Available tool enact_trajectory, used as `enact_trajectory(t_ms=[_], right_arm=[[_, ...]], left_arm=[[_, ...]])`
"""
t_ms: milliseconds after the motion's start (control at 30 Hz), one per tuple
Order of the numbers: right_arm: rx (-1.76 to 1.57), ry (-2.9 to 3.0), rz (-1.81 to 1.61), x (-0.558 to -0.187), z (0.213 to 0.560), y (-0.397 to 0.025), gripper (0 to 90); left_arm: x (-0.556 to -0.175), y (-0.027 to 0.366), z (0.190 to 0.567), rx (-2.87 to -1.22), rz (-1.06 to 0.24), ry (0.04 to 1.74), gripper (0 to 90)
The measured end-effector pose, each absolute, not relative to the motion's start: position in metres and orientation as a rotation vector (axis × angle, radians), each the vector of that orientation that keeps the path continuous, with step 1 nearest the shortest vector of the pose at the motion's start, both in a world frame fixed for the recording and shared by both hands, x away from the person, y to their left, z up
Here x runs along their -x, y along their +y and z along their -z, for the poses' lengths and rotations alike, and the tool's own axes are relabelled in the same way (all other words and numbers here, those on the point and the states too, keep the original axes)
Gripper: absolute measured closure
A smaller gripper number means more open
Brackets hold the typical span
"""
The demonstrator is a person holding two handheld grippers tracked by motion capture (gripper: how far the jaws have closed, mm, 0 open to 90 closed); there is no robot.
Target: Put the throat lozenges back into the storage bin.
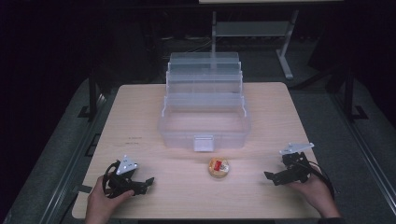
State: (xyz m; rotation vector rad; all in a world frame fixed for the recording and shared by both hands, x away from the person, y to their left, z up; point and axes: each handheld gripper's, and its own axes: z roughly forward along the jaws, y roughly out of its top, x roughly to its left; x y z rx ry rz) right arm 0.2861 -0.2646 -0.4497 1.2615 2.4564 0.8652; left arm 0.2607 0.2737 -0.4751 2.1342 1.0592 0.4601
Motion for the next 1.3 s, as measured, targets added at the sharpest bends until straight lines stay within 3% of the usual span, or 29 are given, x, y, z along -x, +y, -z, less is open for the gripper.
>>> enact_trajectory(t_ms=[1300], right_arm=[[-1.147,2.555,-0.859,-0.301,0.422,-0.239,0.0]], left_arm=[[-0.261,0.274,0.475,-2.137,-0.46,1.06,10.7]])
